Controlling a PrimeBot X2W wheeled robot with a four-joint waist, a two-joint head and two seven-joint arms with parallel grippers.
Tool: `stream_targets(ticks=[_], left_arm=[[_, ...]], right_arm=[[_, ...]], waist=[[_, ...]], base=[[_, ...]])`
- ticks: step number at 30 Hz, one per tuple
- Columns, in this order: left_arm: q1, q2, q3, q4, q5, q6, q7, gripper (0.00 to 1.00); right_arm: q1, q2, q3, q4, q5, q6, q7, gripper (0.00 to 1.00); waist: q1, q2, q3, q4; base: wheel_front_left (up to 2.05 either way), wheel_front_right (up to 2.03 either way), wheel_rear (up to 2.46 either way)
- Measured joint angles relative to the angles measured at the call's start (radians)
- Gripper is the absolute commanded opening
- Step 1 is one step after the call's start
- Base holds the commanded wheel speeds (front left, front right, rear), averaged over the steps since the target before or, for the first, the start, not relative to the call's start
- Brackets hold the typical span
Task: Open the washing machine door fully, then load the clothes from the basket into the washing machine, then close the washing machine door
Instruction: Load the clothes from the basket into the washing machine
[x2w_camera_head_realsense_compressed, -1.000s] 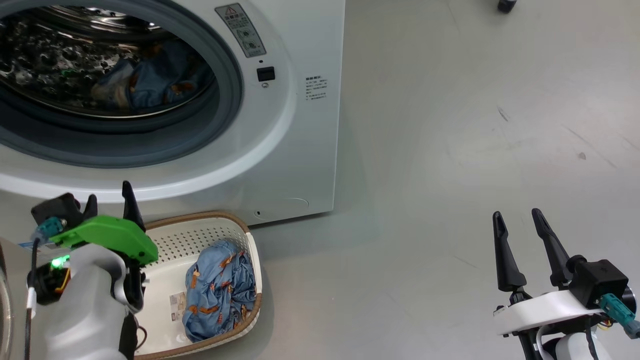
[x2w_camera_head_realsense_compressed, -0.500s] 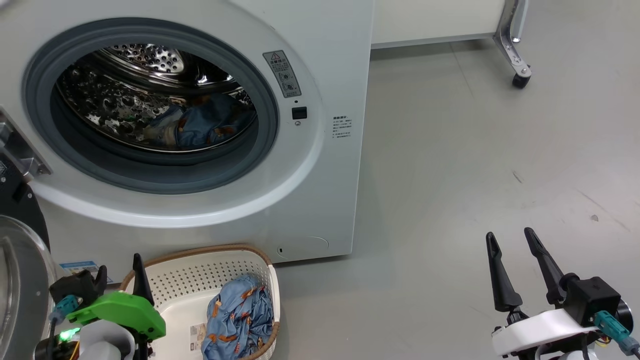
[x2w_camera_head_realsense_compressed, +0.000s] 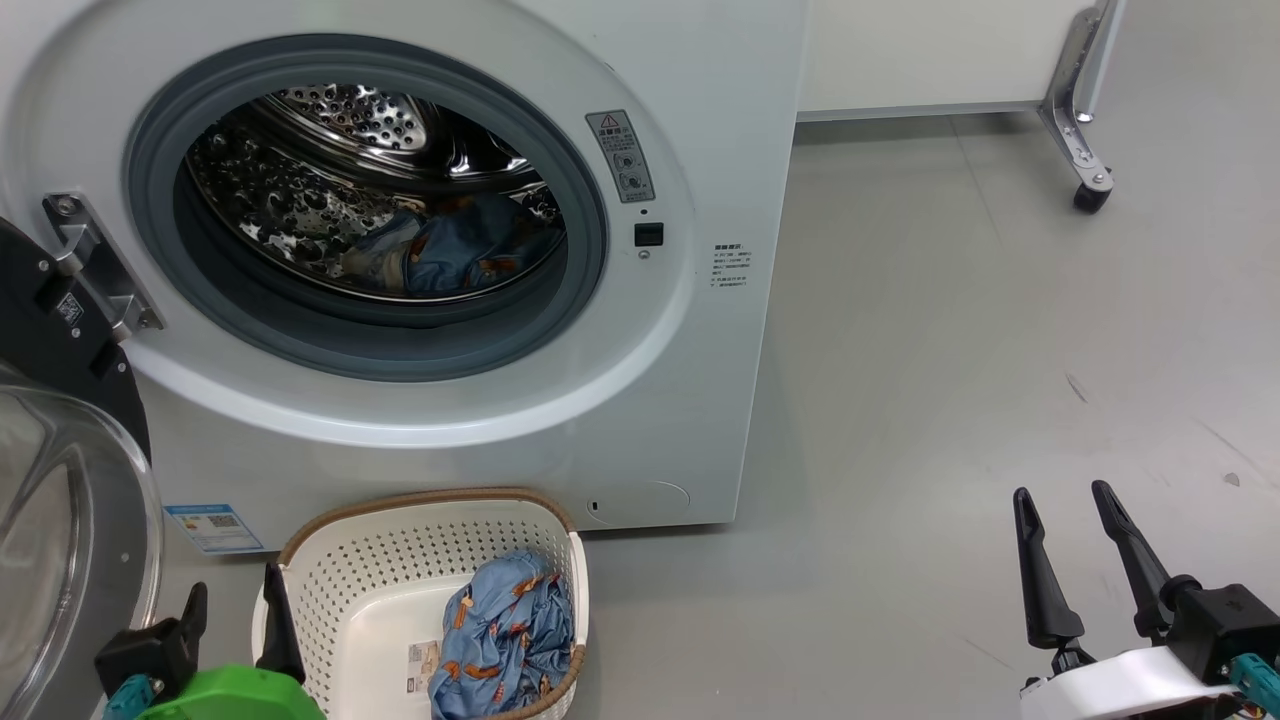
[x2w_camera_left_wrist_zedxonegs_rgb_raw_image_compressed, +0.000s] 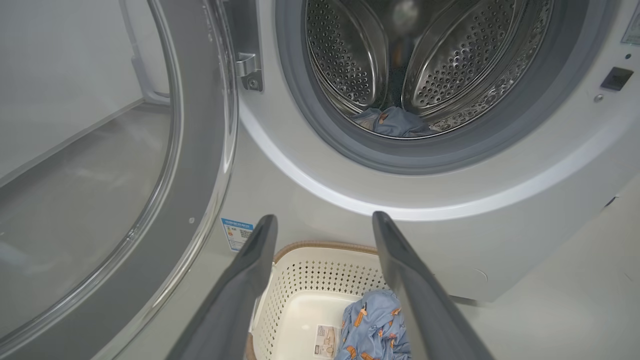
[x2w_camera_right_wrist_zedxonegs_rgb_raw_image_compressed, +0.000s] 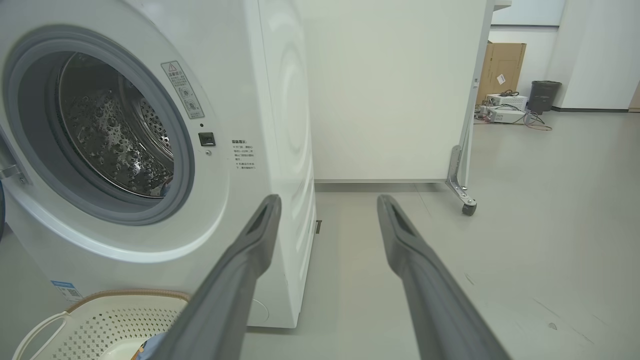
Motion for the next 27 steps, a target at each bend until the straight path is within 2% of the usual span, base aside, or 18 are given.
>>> stream_targets(ticks=[7,27], left_arm=[[0.094,-0.001,0.010,-0.104,0.002,0.001,0.000,1.00],[0.201,-0.001,-0.007,-0.319,0.032,0.011,0.000,1.00]], right_arm=[[0.002,0.001,0.003,-0.009,-0.005,0.000,0.000,1.00],[0.064,-0.001,-0.005,0.003,-0.015,0.000,0.000,1.00]], waist=[[0.0000,0.0000,0.003,0.020],[0.0000,0.0000,0.026,0.023]], base=[[0.00,0.00,0.00],[0.00,0.00,0.00]])
